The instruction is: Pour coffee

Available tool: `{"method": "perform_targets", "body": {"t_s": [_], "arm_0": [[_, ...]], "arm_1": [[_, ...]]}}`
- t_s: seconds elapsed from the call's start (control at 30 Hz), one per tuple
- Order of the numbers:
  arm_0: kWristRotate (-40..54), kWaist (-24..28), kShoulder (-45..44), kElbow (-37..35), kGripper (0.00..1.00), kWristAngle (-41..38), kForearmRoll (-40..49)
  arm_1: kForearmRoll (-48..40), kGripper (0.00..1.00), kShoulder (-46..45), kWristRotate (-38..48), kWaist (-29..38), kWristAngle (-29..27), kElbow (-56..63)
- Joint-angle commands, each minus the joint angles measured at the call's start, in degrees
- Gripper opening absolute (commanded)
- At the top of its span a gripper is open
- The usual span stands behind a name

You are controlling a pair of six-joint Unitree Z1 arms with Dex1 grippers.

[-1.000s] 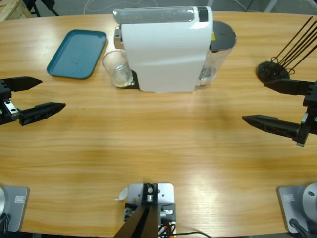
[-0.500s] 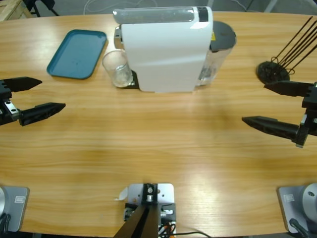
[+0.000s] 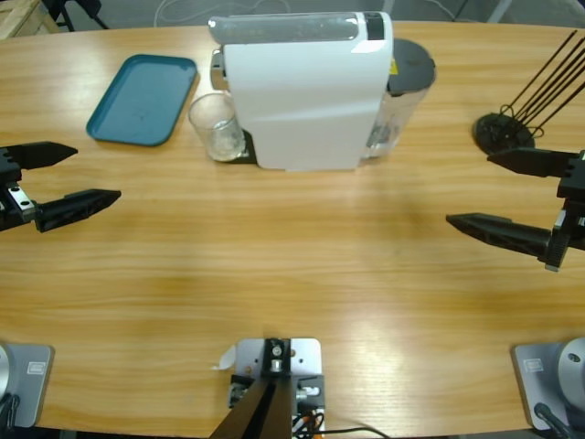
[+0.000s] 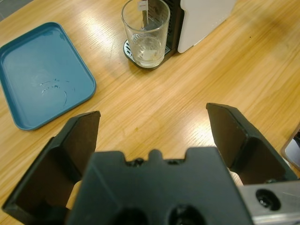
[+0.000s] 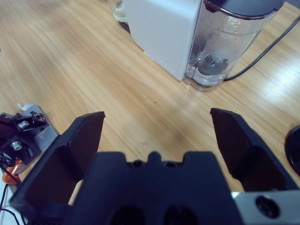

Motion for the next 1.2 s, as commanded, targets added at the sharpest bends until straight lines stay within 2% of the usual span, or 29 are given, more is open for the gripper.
{"method": "perform_targets", "body": {"t_s": [0.03, 1.2], "arm_0": [[0.89, -0.73, 0.28, 2.13, 0.996, 0.83, -0.89], [0.80, -0.73, 1.48, 2.13, 0.996, 0.48, -1.24]], "arm_1": [[-0.42, 1.000, 1.43, 0.59, 0.71, -0.77, 1.86], [-0.77, 1.000, 1.71, 0.59, 0.68, -0.77, 1.86]]}}
